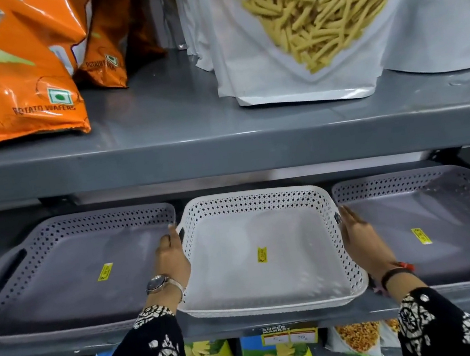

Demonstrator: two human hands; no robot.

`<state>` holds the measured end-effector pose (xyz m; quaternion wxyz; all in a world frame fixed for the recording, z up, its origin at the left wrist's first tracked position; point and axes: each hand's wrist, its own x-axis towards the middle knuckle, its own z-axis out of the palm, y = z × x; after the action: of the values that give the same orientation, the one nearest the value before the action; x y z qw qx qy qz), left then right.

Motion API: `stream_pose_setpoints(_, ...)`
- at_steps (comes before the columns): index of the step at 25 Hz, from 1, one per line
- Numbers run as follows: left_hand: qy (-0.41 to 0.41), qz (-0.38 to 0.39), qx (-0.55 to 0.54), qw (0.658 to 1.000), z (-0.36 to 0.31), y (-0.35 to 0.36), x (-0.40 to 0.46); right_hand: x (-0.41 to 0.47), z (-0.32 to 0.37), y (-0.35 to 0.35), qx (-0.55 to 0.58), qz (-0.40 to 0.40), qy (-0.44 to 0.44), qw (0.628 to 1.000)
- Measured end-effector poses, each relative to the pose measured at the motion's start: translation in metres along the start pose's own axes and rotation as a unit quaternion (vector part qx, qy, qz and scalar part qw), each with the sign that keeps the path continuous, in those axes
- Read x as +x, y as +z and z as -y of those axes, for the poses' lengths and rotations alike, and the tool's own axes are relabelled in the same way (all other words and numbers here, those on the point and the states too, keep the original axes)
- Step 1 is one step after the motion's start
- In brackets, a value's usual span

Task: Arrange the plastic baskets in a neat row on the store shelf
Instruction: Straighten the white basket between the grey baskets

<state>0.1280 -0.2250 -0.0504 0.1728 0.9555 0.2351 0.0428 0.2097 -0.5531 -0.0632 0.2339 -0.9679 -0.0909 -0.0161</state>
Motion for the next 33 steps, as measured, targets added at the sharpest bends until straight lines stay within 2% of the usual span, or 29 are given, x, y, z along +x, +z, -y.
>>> stream_pose_setpoints(3,0.008,-0.041,0.001,0.999,0.001,0.004,0.010,0.001,0.002,0.001,-0.013,0.003,0.007,1.000)
stream_pose_setpoints(6,-0.008,-0.029,0.021,0.999,0.000,0.007,0.014,0.001,0.005,0.000,-0.022,0.023,0.022,0.999)
stream_pose_setpoints(8,-0.001,-0.056,0.020,0.998,0.000,0.011,0.013,0.000,0.004,0.000,-0.030,0.031,0.025,0.999)
stream_pose_setpoints(22,0.014,-0.035,0.065,0.997,-0.014,0.011,0.043,0.043,0.005,0.003,-0.038,0.022,0.030,0.999)
stream_pose_setpoints(33,-0.001,-0.046,0.023,0.999,-0.019,0.007,0.028,0.033,0.007,0.000,-0.019,0.020,0.035,0.999)
